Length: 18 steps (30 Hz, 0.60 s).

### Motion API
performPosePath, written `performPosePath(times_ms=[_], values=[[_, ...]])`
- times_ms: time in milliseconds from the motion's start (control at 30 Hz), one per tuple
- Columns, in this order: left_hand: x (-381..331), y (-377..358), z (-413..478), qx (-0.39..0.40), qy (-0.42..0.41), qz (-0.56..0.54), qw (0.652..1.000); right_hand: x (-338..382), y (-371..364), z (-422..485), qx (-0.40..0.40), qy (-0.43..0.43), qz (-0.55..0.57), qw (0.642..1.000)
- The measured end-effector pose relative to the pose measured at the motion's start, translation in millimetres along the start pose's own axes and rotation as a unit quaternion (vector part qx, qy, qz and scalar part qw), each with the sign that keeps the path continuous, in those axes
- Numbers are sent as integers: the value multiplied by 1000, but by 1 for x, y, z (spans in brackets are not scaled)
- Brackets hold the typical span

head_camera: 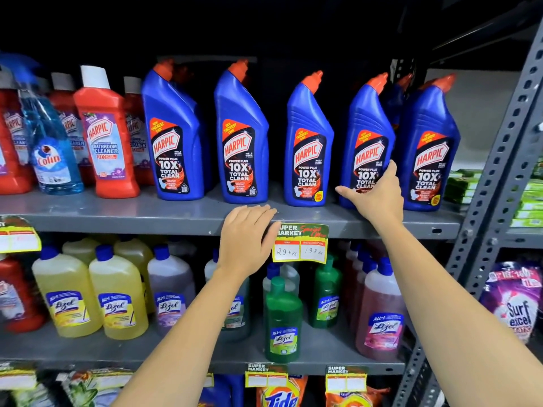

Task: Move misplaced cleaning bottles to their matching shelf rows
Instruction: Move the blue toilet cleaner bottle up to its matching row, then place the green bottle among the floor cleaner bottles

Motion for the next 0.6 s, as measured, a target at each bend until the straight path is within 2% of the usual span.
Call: performPosePath(times_ms=[100, 167, 267, 333, 400, 467, 533, 600], values=[[-2, 4, -1, -13, 2, -49, 999, 0, 1, -10, -49, 25, 44, 998], [-4, 6, -11, -46, 11, -75, 996, -4, 0, -25, -128, 70, 125, 981], [-6, 4, -48, -76, 22, -93, 992, -20, -8, -64, -266, 160, 239, 920], [-3, -3, -84, -61, 37, -96, 993, -35, -22, -96, -302, 189, 280, 892], [3, -15, -127, -3, 67, -88, 994, -51, -46, -127, -272, 178, 288, 901], [7, -32, -173, 109, 95, -78, 986, -72, -76, -157, -202, 145, 262, 932], [10, -48, -218, 234, 113, -70, 963, -94, -105, -186, -117, 90, 227, 963], [14, -62, -254, 325, 135, -48, 935, -113, -129, -212, -26, 39, 183, 982]])
Point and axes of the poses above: each hand's wrist, its own z-axis towards the middle knuckle, its own y-axis out of the back of the hand, x = y × z, the point moved 2 cm from there along z, towards the middle knuckle, and after that the axes turned 7 degrees about -z, right-handed, at the moved point
